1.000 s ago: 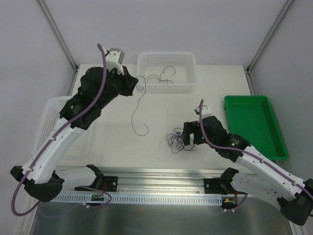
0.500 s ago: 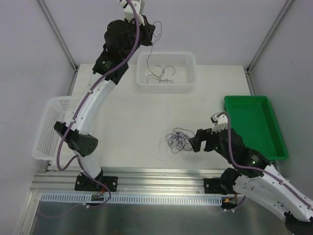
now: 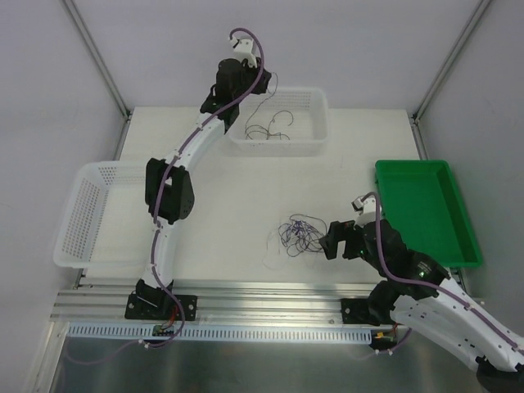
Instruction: Untangle the cables
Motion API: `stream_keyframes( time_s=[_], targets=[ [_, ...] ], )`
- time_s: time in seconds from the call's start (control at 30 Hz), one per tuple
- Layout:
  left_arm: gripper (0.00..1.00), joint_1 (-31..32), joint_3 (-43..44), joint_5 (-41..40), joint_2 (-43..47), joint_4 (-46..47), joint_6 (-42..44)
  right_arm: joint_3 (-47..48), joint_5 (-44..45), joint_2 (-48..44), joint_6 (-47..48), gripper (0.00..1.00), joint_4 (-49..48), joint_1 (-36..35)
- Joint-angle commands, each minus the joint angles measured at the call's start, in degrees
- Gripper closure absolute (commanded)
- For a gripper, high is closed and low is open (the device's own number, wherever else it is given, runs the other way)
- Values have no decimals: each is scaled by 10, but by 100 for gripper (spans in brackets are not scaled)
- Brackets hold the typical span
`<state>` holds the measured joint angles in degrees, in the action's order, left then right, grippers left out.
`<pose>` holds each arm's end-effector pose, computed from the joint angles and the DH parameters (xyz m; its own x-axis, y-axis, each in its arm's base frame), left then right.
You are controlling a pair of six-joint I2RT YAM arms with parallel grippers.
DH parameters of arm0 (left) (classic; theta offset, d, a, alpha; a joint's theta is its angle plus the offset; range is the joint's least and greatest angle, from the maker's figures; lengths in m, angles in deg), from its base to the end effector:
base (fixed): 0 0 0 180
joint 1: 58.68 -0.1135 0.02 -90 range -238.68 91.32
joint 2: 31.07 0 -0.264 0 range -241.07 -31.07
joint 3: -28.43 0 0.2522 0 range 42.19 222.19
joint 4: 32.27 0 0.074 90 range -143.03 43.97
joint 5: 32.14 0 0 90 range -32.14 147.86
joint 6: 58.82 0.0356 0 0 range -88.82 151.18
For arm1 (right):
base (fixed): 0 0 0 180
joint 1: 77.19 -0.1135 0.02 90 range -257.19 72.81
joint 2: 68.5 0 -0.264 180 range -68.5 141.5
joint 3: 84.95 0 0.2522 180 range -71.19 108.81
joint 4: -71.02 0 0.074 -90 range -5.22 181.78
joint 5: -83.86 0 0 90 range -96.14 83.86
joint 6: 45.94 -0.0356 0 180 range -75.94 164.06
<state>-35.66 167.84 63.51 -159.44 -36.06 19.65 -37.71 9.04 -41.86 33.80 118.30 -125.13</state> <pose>0.4956 -0.2144 0.3826 0.0181 -0.2238 -0.9745 0.4926 0.8501 -0.1861 0.0852 0.0806 0.2720 -0.3957 -0.1819 -0.9002 -0.4973 0.8665 0.0435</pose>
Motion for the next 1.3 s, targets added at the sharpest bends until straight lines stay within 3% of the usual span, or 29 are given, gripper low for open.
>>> stream_keyframes(
  time_s=[0.0, 0.03, 0.07, 0.13, 0.17, 0.47, 0.6, 0.77, 0.87, 1.03, 1.27],
  targets=[
    [65, -14, 4, 32, -36, 44, -48, 0, 8, 10, -13, 0, 1, -4],
    [35, -18, 1, 37, -38, 38, -54, 2, 10, 11, -14, 0, 2, -4],
    [22, -20, -7, 41, -35, 36, -60, 4, 11, 14, -14, 0, 6, -4],
    [4, -23, -58, 44, 7, 34, -68, 12, 17, 20, -13, 0, 12, -4],
    [1, -21, -82, 47, 28, 34, -68, 13, 19, 21, -14, 0, 13, -3],
    [1, 1, -430, 110, 329, -38, -137, 38, -8, 71, -30, 0, 13, -4],
    [1, 49, -571, 125, 429, -66, -151, 45, -14, 112, -34, 2, 9, -4],
    [1, 153, -730, 81, 528, -84, -169, 53, 10, 154, -4, 11, -22, -1],
    [1, 198, -791, 34, 557, -84, -185, 52, 7, 190, 14, 16, -56, 7],
    [3, 231, -833, 15, 567, -84, -207, 48, -80, 264, 58, 23, -129, 55],
    [5, 278, -850, -23, 564, -84, -220, 43, -171, 336, 97, 23, -206, 87]
  ],
)
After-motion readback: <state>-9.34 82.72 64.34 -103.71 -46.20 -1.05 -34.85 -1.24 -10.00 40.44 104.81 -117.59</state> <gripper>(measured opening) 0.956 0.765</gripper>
